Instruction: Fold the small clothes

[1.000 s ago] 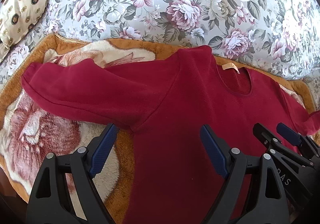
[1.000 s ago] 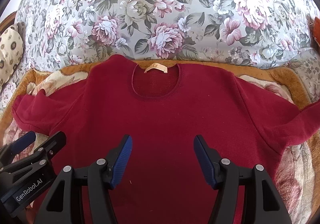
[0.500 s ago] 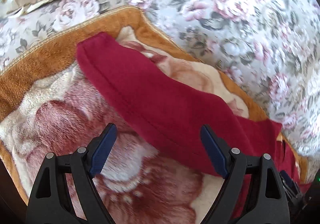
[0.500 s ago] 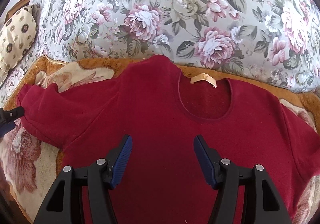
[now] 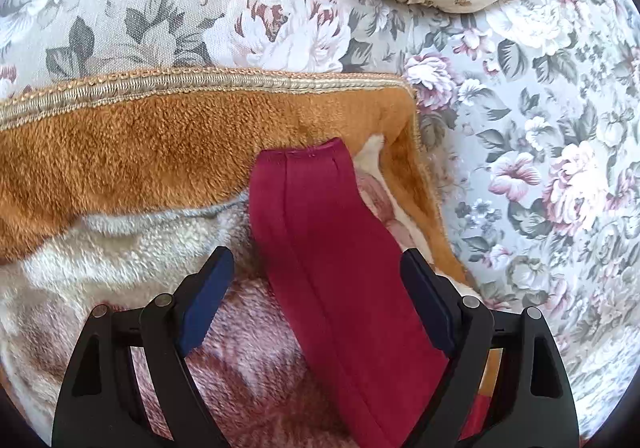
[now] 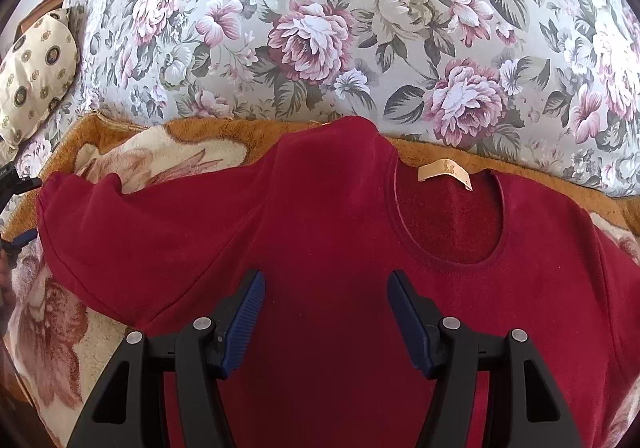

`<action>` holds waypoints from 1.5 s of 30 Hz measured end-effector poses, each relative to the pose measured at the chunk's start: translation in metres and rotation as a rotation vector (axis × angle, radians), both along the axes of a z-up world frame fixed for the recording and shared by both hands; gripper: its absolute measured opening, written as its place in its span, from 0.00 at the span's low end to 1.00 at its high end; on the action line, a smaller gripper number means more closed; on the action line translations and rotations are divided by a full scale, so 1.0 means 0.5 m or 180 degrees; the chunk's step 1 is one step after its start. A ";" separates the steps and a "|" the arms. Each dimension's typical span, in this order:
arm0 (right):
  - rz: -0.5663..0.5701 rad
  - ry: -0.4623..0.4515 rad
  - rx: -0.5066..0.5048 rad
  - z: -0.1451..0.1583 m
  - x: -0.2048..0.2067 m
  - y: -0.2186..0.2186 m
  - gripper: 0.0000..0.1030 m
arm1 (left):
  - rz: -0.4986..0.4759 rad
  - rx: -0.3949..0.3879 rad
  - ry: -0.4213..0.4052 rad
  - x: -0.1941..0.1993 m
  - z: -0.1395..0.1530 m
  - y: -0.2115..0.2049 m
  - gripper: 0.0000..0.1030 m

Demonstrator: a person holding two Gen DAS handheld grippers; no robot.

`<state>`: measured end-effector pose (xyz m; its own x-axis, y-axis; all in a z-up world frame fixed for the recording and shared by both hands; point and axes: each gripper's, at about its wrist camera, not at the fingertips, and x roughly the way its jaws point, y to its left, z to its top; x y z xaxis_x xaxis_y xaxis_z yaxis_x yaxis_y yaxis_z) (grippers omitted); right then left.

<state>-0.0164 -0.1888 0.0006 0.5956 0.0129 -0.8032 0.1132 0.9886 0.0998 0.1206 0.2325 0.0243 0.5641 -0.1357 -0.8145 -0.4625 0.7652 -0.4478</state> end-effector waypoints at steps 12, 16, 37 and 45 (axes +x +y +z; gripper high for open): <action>-0.0050 -0.0134 0.0054 0.028 -0.030 -0.021 0.60 | -0.0330 -0.0340 -0.0368 0.003 0.011 -0.016 0.06; -0.0181 -0.0237 0.0081 0.057 -0.061 -0.057 0.60 | -0.0690 -0.0458 -0.0640 -0.032 0.101 -0.091 0.06; -0.1010 -0.0244 0.0318 0.075 -0.225 -0.363 0.60 | -0.3216 -0.0529 -0.0119 -0.268 -0.009 -0.877 0.07; -0.0916 -0.0264 0.1022 0.046 -0.215 -0.378 0.60 | -0.3353 -0.0170 -0.0673 -0.335 0.121 -0.750 0.67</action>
